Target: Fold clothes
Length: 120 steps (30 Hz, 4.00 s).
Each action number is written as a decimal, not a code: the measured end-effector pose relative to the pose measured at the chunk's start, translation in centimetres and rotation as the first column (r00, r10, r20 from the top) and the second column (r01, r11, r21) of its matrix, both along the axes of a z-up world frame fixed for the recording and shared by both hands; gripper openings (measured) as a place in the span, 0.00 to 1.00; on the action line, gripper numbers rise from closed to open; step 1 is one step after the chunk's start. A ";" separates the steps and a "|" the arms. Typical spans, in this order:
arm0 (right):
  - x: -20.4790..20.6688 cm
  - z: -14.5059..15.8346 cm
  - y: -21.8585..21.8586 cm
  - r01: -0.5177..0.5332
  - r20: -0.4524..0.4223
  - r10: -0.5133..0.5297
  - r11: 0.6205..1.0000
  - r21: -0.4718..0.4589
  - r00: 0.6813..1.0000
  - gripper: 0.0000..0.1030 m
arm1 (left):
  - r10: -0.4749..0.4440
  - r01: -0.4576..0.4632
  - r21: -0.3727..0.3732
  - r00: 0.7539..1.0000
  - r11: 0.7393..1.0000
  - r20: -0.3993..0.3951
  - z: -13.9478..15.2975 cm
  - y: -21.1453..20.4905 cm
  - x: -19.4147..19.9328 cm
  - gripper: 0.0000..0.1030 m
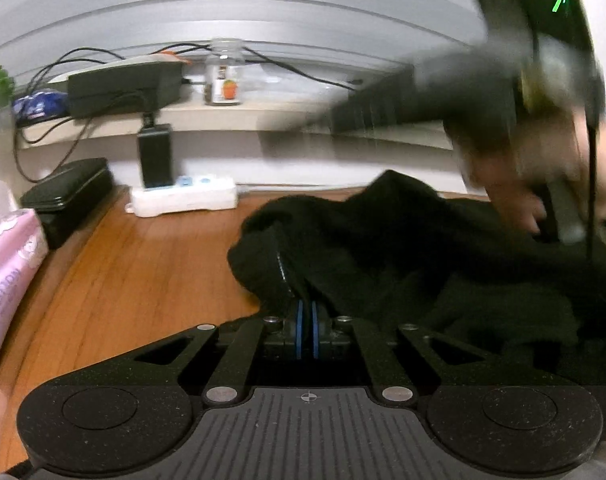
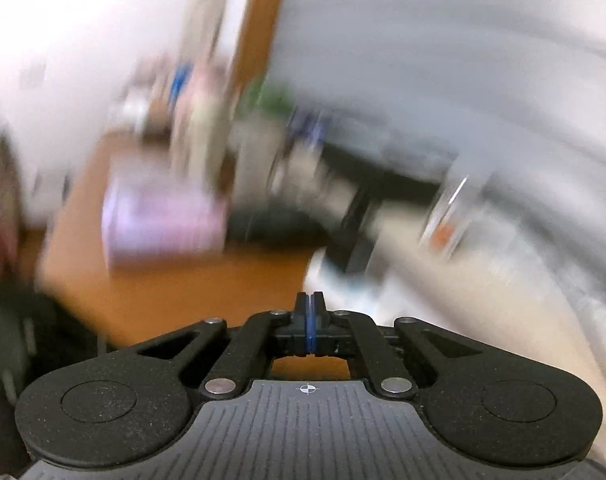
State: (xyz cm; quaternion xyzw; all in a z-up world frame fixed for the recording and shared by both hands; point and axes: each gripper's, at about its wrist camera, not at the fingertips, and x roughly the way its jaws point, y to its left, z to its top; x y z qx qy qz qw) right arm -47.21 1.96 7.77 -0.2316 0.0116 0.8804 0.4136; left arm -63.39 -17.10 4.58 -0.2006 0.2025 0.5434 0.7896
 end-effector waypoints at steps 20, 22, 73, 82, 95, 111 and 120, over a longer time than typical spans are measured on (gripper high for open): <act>-0.8 -4.4 1.0 -0.042 0.215 0.083 0.981 -0.187 0.973 0.11 | 0.001 -0.001 0.007 0.999 1.000 0.039 -0.7 -0.9 0.0 0.04; -0.2 -4.3 0.7 -0.033 0.211 0.066 0.987 -0.155 0.975 0.09 | 0.010 -0.011 0.019 0.998 1.000 0.056 -0.2 -1.0 -0.5 0.05; 14.5 3.5 -1.5 0.093 0.128 -0.087 0.995 -0.040 0.988 0.52 | 0.164 -0.172 -0.104 0.983 0.980 -0.086 0.1 2.6 -7.6 0.01; 30.1 14.0 -9.1 0.336 0.143 -0.354 0.932 0.137 0.924 0.53 | 0.280 -0.285 -0.041 0.955 0.958 -0.097 3.0 0.2 -9.9 0.01; 45.5 2.9 -18.0 0.529 0.098 -0.523 0.846 -0.060 0.847 0.56 | 0.135 -0.135 -0.004 0.991 0.991 0.001 2.5 4.1 -1.2 0.18; 53.9 -10.9 -19.2 0.645 -0.031 -0.676 0.714 -0.274 0.736 0.59 | -0.165 0.160 -0.080 0.985 0.984 -0.056 -1.6 15.4 17.7 0.34; 56.4 -9.5 -19.3 0.626 -0.079 -0.675 0.716 -0.310 0.734 0.62 | -0.168 0.166 -0.064 0.985 0.984 -0.028 -3.8 15.3 16.9 0.36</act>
